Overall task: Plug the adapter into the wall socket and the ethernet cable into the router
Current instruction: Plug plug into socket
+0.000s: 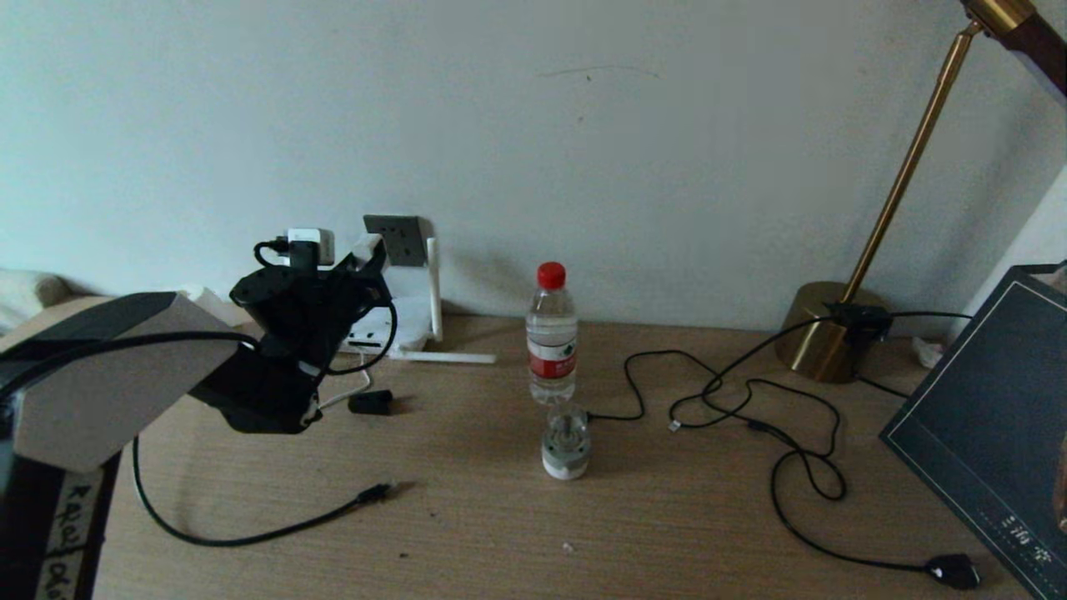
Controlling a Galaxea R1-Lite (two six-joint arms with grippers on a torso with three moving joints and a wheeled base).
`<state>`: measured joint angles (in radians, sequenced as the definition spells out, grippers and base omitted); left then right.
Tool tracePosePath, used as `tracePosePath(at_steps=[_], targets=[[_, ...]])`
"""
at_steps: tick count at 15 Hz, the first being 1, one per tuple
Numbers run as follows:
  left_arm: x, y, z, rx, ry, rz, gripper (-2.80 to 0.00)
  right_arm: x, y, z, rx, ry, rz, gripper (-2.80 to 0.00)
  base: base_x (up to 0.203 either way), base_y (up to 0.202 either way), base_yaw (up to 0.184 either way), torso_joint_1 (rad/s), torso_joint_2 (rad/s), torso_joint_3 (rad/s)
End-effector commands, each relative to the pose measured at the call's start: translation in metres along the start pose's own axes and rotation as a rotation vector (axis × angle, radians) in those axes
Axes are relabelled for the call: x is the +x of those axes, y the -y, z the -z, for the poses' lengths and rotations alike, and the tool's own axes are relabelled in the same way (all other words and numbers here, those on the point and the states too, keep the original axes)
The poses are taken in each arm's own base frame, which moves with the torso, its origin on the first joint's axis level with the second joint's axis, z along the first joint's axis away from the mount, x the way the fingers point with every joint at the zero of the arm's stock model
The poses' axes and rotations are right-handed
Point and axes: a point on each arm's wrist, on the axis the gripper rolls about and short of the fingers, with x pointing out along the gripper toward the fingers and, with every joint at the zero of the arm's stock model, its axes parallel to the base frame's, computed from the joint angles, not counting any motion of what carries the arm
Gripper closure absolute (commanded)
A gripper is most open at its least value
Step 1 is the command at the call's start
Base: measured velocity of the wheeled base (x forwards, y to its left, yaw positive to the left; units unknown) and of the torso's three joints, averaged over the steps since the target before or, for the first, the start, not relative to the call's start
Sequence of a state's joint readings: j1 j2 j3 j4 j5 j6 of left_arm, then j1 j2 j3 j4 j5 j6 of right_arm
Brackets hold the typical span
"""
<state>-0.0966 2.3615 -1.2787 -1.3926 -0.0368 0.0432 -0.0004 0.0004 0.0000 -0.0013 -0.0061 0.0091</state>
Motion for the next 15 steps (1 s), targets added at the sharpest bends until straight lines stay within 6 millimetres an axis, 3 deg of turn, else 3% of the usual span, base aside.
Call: tracePosePath(at_steps=[1,15], targets=[[0.0013,-0.0019,0.0039,0.001,0.003,-0.004,0.00,0.0000,0.0000,0.0000,0.000,0.001,0.000,-2.80,0.000,0.000,0.000,0.000,0.00,0.000],[0.0105,-0.0020,0.0061,0.002,0.014,0.007,0.00,0.0000,0.0000,0.0000,0.000,0.001,0.000,-2.80,0.000,0.000,0.000,0.000,0.00,0.000]])
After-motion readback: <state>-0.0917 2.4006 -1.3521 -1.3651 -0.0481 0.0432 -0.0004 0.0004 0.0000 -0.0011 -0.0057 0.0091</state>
